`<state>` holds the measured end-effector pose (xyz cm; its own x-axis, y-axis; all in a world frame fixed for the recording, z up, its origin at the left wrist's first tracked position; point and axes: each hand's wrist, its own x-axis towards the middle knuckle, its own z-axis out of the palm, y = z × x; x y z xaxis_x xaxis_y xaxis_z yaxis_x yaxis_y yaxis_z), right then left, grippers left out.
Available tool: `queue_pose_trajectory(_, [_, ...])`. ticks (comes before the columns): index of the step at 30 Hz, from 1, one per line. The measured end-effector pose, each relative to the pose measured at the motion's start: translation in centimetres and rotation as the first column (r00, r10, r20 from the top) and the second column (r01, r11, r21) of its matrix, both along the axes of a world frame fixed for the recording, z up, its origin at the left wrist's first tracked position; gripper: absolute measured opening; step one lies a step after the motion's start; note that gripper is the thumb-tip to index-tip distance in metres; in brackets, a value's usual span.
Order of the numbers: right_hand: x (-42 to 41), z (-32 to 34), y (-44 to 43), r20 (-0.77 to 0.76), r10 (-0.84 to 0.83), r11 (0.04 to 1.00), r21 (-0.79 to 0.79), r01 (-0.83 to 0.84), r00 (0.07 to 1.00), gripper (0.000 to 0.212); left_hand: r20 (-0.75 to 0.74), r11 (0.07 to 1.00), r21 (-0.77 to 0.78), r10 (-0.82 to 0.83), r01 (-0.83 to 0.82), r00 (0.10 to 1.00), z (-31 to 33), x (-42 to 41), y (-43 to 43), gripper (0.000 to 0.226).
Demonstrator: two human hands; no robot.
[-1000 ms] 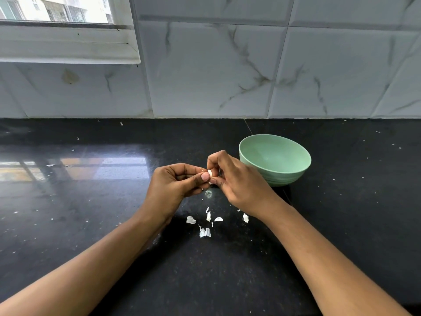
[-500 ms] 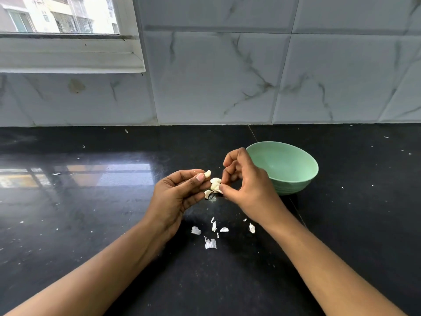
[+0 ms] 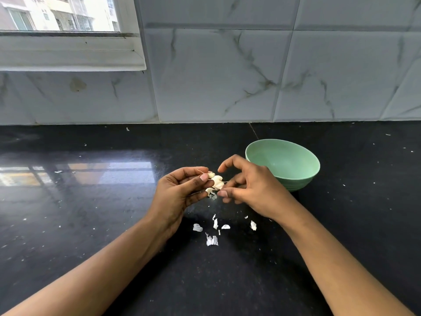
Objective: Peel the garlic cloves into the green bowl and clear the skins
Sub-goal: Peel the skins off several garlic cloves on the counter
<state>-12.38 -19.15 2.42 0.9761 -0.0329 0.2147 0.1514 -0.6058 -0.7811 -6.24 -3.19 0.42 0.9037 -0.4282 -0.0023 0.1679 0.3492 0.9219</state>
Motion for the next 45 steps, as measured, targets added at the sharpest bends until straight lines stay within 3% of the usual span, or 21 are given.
queue_pose_trajectory(3, [0.0, 0.0, 0.0, -0.030, 0.008, 1.000, 0.030, -0.007, 1.000, 0.031, 0.021, 1.000, 0.011, -0.009, 0.009, 1.000, 0.0, -0.1, 0.0, 0.015])
queue_pose_trajectory(12, [0.0, -0.4, 1.5, 0.224, -0.139, 0.955, 0.289, 0.070, 0.965, 0.034, 0.142, 0.998, 0.061, 0.010, -0.019, 0.990, 0.1, -0.4, 0.1, 0.015])
queue_pose_trajectory(22, [-0.2, -0.4, 1.9, 0.395, -0.141, 0.989, 0.085, 0.117, 0.908, 0.047, 0.090, 0.999, 0.042, 0.015, -0.018, 0.996, 0.2, -0.5, 0.0, 0.021])
queue_pose_trajectory(31, [-0.2, -0.1, 1.4, 0.314, -0.120, 0.973, 0.225, 0.049, 0.942, 0.035, 0.025, 1.000, -0.008, -0.022, 0.023, 0.999, 0.6, -0.5, 0.1, 0.010])
queue_pose_trajectory(41, [0.1, -0.9, 2.0, 0.406, -0.173, 0.982, 0.137, 0.128, 0.897, 0.033, 0.082, 0.999, 0.000, -0.038, 0.038, 0.996, 0.6, -0.8, 0.0, 0.014])
queue_pose_trajectory(45, [0.1, -0.2, 1.5, 0.424, -0.158, 0.984, 0.138, 0.109, 0.891, 0.036, 0.037, 0.999, -0.029, -0.014, 0.015, 0.999, 0.7, -0.7, -0.1, 0.012])
